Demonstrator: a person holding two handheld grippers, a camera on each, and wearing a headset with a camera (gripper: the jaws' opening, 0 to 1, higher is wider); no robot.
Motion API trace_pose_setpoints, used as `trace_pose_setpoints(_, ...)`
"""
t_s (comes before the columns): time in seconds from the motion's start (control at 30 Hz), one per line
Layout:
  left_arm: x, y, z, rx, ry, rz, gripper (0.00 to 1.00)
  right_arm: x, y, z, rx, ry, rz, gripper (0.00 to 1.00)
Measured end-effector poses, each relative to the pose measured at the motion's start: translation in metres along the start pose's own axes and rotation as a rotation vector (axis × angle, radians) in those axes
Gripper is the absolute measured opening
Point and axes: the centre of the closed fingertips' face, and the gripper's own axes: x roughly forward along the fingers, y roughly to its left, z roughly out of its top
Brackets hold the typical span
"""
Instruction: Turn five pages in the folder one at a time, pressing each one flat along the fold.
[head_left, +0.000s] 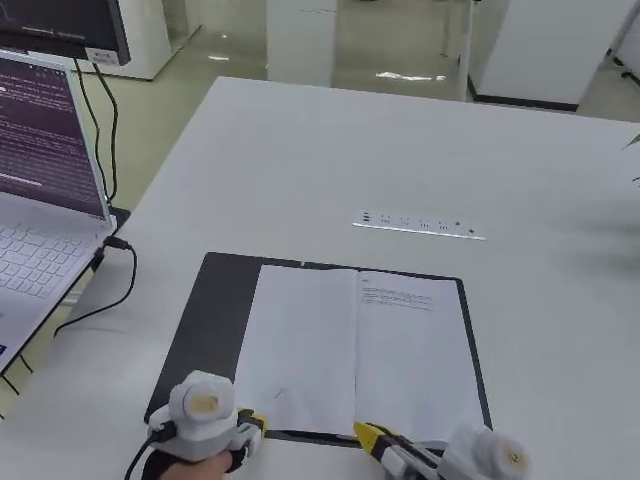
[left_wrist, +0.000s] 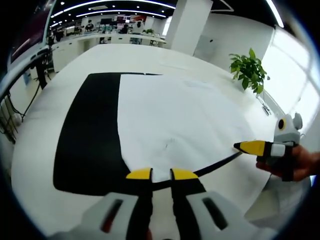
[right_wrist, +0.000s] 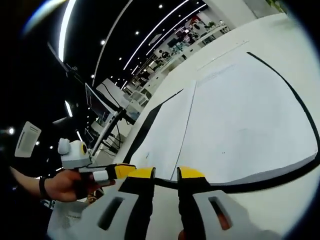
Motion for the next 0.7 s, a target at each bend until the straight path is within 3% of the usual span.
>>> trace_pose_setpoints(0.2,-0.008,-0.008,0.010,0.016,-0.019,-0.028,0.20,-0.017,-0.006,0.007,-0.062,-0.003,-0.030,0.28)
trace_pose_setpoints(0.4,-0.017,-0.010,0.024,0.024,-0.044,-0.038,0.28,-0.032,-0.013,0.016,-0.087,-0.039,-0.064,0.41)
trace_pose_setpoints(0.6,-0.033,-0.017,0.038,0.085,-0.072,-0.063,0.38,-0.047,-0.013,0.027,-0.162,-0.045,-0.087,0.44)
trace_pose_setpoints(0.7,-0.042,-0.016,0.044,0.099,-0.083,-0.059,0.42,-0.054,-0.014,0.033,-0.203,-0.044,-0.112,0.52)
